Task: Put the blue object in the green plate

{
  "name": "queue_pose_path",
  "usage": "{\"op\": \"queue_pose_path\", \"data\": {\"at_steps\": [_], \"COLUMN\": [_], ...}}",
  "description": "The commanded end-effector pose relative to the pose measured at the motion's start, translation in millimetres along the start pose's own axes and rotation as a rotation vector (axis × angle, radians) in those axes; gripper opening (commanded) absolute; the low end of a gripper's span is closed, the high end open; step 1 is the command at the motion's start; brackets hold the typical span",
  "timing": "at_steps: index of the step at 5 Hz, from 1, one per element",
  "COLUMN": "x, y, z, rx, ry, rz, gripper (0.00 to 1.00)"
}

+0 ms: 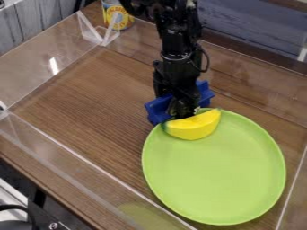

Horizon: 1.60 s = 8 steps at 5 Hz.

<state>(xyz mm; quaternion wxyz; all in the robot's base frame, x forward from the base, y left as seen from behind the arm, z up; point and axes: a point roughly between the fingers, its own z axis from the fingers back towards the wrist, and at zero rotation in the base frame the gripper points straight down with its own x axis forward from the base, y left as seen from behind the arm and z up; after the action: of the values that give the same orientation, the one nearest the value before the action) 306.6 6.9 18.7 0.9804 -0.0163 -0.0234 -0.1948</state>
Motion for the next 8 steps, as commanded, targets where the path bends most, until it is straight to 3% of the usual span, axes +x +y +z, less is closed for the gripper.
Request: {"op": "queue_pose_path", "data": {"at_steps": [1,3,8], "x": [1.0,1.5,4.2], "y": [-0.6,-1.3,-5.0], "z": [-0.3,0.2,7.7], "rx": [0.0,-0.004,0.007], "ry": [-0.004,-0.005,0.026], "rz": [0.015,0.021,0.027], "gripper": [0.0,0.0,0.0]}}
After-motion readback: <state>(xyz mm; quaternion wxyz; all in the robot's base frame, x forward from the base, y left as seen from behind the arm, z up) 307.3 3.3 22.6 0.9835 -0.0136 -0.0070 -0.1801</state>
